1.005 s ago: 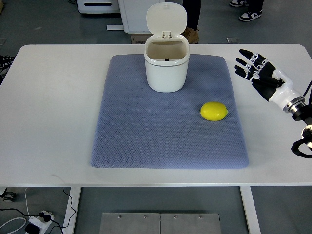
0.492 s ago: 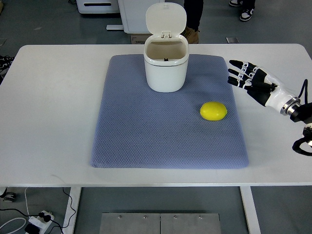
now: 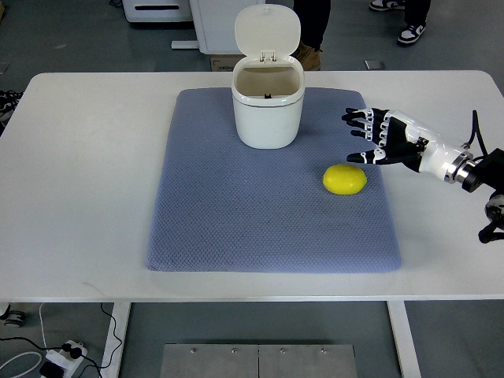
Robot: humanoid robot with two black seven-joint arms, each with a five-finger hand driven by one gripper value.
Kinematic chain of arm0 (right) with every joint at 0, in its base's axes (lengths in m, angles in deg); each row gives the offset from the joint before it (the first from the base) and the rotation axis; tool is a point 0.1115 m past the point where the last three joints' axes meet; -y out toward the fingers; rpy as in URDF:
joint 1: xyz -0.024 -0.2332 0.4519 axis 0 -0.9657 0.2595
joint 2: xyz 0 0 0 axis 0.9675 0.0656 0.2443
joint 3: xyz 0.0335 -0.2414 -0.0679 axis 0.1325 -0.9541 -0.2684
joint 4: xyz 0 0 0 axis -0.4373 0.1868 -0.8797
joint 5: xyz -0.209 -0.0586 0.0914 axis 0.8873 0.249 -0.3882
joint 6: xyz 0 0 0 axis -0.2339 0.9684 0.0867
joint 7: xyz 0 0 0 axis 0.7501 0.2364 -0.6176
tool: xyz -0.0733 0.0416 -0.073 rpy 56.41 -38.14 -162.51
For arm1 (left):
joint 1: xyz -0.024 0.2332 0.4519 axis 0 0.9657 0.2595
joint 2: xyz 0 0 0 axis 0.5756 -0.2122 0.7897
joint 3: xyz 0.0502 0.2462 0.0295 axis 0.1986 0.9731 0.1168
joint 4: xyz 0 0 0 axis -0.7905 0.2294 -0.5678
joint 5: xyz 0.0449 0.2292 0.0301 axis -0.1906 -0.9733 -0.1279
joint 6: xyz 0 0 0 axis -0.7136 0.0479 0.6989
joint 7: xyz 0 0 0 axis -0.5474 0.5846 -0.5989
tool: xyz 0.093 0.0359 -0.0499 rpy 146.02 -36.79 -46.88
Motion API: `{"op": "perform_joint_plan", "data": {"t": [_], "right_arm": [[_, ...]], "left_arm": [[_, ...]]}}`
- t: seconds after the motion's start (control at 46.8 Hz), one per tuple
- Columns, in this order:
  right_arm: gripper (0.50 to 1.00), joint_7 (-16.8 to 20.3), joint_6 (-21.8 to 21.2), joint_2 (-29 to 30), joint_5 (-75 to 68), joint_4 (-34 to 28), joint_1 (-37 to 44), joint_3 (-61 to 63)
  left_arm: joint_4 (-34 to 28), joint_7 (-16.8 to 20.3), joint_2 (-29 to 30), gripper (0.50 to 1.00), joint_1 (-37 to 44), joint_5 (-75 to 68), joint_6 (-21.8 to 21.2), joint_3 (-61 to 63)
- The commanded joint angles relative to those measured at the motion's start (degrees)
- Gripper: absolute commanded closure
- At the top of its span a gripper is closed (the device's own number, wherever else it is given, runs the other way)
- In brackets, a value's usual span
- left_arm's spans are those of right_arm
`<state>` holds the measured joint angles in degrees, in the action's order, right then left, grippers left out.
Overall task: Put lemon in trash with right hand
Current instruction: 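Lower the right hand around the yellow lemon and close fingers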
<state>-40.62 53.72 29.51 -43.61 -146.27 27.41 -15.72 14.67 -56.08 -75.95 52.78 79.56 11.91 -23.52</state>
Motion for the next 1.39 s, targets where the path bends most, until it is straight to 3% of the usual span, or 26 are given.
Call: {"op": "perform_joint_plan", "data": {"t": [0.0,0.299,0.599,1.005,1.176,1.369], "right_arm": [[0.505,-0.01,0.33,-0.02,0.27,0.31,1.26,-1.61],[0.507,-1.24,3.67,0.15,0.18,1.11,1.88,-6.62],[0.507,-1.50,3.67,0.33,0.18,3.56,1.71,-7.33],[0.509,-5.11,5.08,0.15,1.23,5.41,1.44,-8.64],[0.511,-8.36,7.27,0.07,4.40,5.41,1.62,-12.60],[0.511,-8.80,8.51,0.15,4.67,5.32,1.53,-13.48]], "left_arm": [[0.00,0.00,0.00,0.500,-0.03,0.00,0.03,0.00],[0.00,0.00,0.00,0.500,-0.03,0.00,0.03,0.00],[0.00,0.00,0.00,0.500,-0.03,0.00,0.03,0.00],[0.00,0.00,0.00,0.500,-0.03,0.00,0.03,0.00],[0.00,0.00,0.00,0.500,0.06,0.00,0.03,0.00],[0.00,0.00,0.00,0.500,-0.03,0.00,0.03,0.00]]}}
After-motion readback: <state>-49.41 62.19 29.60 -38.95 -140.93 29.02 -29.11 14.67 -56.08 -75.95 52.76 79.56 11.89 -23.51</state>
